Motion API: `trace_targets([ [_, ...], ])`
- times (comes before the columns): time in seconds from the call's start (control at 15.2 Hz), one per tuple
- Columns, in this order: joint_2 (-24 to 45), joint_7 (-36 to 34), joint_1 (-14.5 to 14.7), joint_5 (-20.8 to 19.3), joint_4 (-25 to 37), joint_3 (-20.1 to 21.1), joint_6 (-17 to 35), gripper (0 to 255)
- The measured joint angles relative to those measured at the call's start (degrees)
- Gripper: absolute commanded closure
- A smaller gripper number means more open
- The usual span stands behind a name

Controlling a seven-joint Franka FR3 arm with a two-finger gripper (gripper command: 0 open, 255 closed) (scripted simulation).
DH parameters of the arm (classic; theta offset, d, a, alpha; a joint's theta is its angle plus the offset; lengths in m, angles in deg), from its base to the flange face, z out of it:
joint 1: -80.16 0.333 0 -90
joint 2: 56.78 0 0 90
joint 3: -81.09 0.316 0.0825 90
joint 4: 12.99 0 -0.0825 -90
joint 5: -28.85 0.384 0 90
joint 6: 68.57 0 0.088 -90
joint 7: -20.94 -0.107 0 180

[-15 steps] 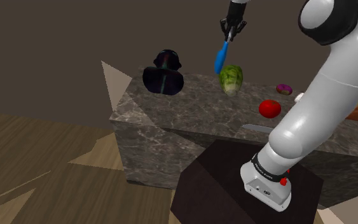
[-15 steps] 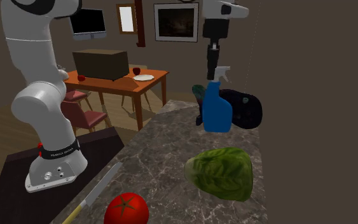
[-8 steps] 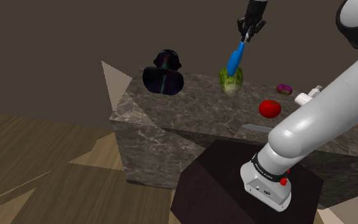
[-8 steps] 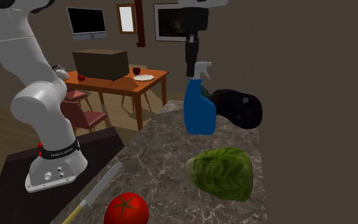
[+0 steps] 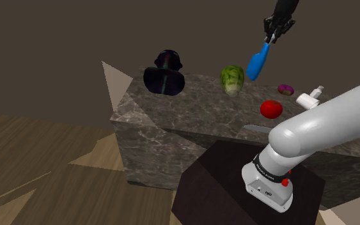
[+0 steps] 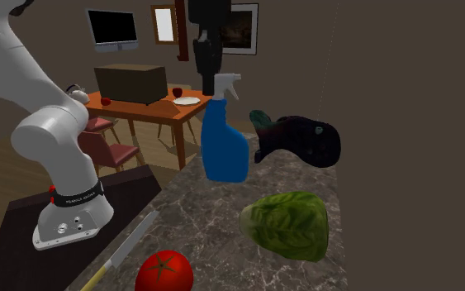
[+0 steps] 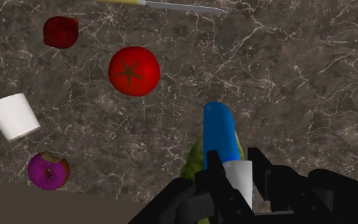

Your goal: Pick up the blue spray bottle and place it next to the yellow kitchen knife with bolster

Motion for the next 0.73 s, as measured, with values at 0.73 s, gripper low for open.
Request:
trace_targets([
  [0.73, -12.7, 9.0, -4.7, -6.4, -2.4, -4.1, -8.3, 255],
])
